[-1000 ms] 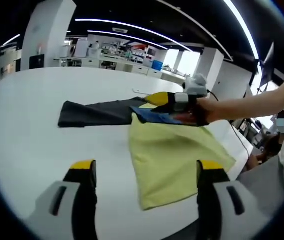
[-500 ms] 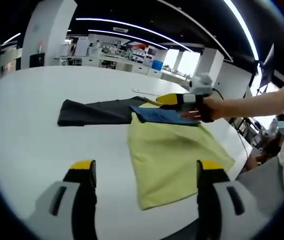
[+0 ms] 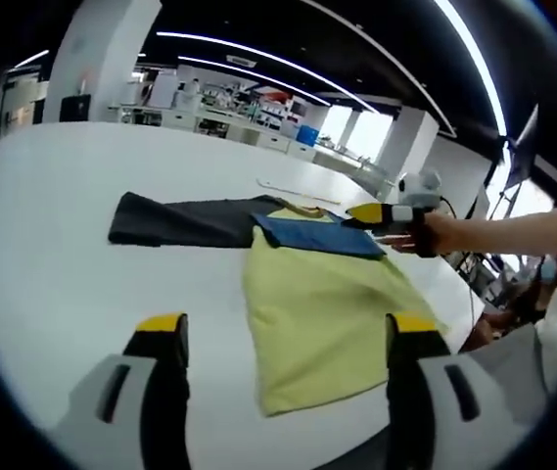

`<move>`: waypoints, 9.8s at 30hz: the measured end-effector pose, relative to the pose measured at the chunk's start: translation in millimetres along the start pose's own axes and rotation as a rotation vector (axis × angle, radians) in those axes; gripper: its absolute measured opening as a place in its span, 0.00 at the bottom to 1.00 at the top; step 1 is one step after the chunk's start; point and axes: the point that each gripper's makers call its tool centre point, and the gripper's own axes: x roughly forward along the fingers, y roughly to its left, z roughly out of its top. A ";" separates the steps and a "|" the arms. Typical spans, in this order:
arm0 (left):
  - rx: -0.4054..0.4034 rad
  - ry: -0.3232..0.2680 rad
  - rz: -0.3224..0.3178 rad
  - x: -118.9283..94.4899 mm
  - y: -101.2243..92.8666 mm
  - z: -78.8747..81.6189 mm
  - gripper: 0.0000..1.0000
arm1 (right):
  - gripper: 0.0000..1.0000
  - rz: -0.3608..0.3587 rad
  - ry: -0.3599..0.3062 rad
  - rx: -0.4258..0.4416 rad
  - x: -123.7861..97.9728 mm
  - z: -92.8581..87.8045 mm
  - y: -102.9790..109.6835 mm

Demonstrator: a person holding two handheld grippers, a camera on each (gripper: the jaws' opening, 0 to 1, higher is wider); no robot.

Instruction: Fold the garment on the visible template until the final outline fits inside the template.

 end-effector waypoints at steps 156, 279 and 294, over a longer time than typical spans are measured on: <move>-0.309 0.132 -0.337 301.1 -128.9 36.3 0.00 | 0.94 -0.098 -0.104 0.183 -140.8 -63.5 -57.0; -0.300 0.183 -0.449 320.2 -214.0 54.1 0.00 | 1.00 -0.419 -0.147 0.076 -247.8 -115.5 -87.1; -0.149 0.297 -0.475 331.5 -214.9 13.7 0.00 | 1.00 -0.437 -0.135 0.106 -250.8 -131.3 -89.0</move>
